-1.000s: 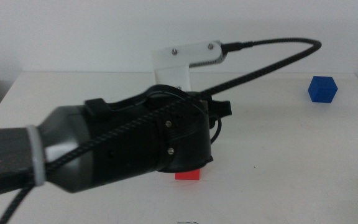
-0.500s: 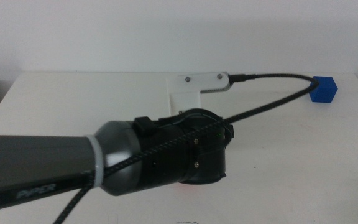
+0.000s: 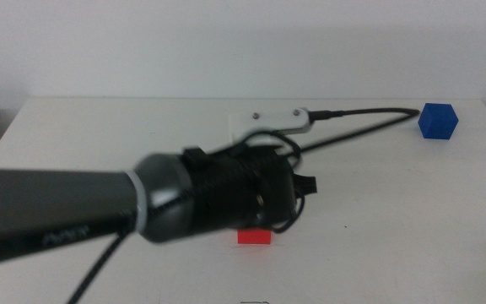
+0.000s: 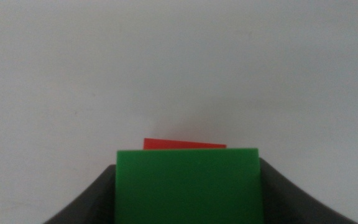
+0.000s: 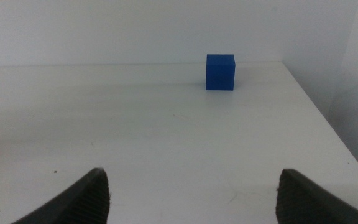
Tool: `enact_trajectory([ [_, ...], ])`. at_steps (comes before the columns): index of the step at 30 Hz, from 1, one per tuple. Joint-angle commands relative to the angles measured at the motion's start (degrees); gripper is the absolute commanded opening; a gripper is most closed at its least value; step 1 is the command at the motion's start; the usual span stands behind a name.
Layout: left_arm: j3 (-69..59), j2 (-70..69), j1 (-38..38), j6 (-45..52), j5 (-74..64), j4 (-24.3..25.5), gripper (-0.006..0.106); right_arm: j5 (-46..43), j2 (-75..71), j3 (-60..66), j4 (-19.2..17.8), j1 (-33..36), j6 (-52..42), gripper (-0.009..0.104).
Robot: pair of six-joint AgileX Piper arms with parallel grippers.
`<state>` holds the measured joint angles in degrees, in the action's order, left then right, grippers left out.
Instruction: Stack red cubes first, then green, then blue cubes in a specific spot.
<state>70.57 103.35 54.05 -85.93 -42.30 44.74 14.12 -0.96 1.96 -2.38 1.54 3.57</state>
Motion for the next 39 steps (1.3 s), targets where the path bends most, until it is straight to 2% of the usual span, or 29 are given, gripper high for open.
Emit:
enact_trajectory([
  [1, 2.8, -4.16, -2.55, 7.39, 2.1, -5.15, 0.002, -4.32, -0.89, -1.36, -0.75, -0.05, -0.54, 0.094],
  [4, 5.04, -4.73, -4.59, 15.85, 0.73, -11.44, 0.002, -4.32, -0.89, -1.36, -0.75, -0.05, -0.54, 0.094],
  [7, 8.11, -4.82, -5.11, 19.97, -3.3, -13.83, 0.002, -4.32, -0.89, -1.36, -0.75, -0.05, -0.54, 0.094],
  [17, 10.81, -3.73, -5.33, 21.93, -6.75, -14.05, 0.002, -4.32, -0.89, -1.36, -0.75, -0.05, -0.54, 0.094],
  [39, 10.81, 1.62, -5.65, 20.56, -1.22, -13.86, 0.002, -4.32, -0.89, -1.36, -0.75, -0.05, -0.54, 0.094],
])
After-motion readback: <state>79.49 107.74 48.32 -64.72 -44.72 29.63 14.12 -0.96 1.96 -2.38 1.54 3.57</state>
